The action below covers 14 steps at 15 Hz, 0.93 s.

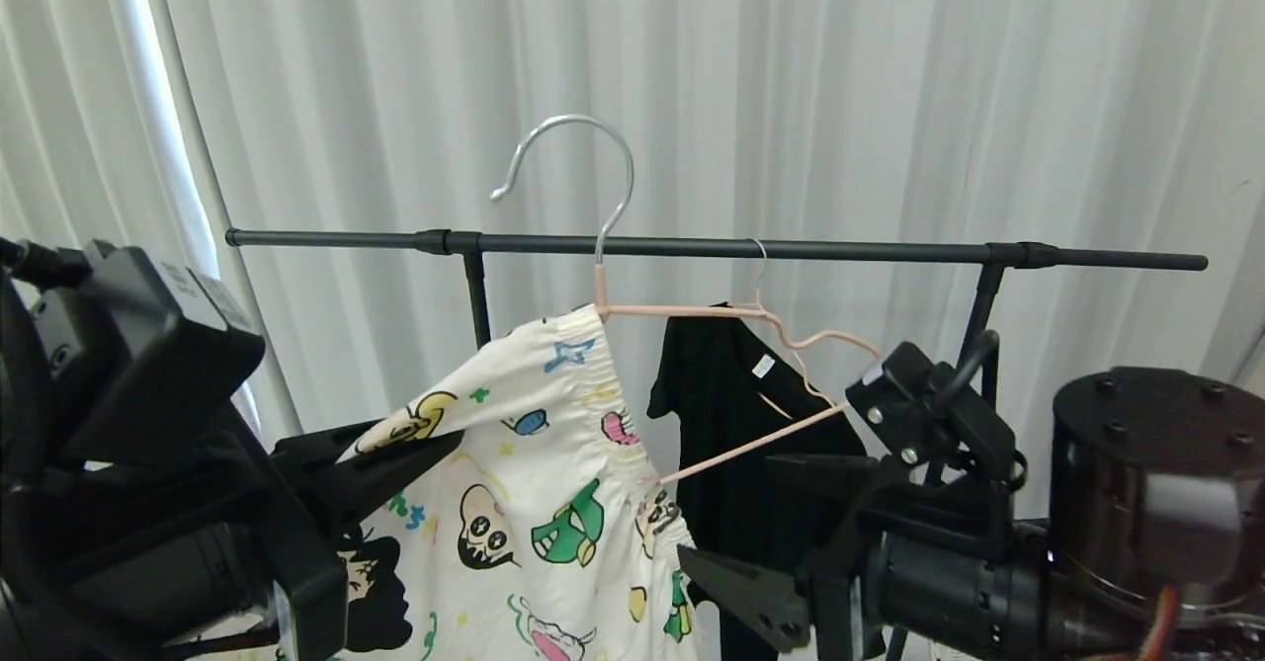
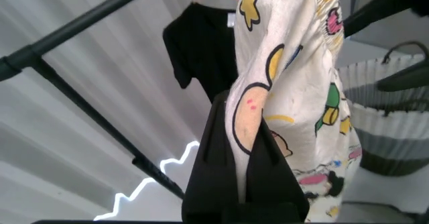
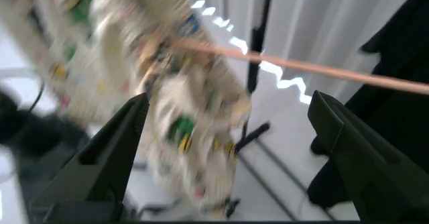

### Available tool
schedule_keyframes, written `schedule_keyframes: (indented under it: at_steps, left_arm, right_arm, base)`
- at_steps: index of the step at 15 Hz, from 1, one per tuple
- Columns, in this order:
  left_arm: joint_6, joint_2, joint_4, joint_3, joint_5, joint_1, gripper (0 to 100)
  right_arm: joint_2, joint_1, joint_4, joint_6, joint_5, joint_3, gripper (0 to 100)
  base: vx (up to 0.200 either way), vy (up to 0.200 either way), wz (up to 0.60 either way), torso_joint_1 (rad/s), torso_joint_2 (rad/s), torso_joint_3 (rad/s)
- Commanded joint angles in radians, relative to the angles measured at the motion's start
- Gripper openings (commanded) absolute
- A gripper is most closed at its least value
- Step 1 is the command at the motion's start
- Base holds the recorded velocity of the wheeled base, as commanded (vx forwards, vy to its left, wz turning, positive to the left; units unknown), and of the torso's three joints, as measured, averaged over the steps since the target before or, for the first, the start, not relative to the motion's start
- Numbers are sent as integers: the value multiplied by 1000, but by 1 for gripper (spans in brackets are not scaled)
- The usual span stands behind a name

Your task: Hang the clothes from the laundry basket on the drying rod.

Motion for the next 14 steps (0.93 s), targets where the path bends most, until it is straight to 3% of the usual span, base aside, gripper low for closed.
schedule_keyframes:
  at_steps: [1,7,14]
  left_arm:
    - [-2,17,0,-29,0,29,0]
    - [-5,17,-5,-38,-3,63,0]
    - [-3,23,-8,-57,-8,61,0]
  right_arm:
    - [95,-8,-33,0,-46,-43,100]
    - [95,-5,-48,-12,-75,-36,100]
    - [103,-80,-114,-63,-120,-36,100]
  base:
    - [0,0,0,0,0,0]
    - [0,0,0,0,0,0]
    - [0,0,0,0,0,0]
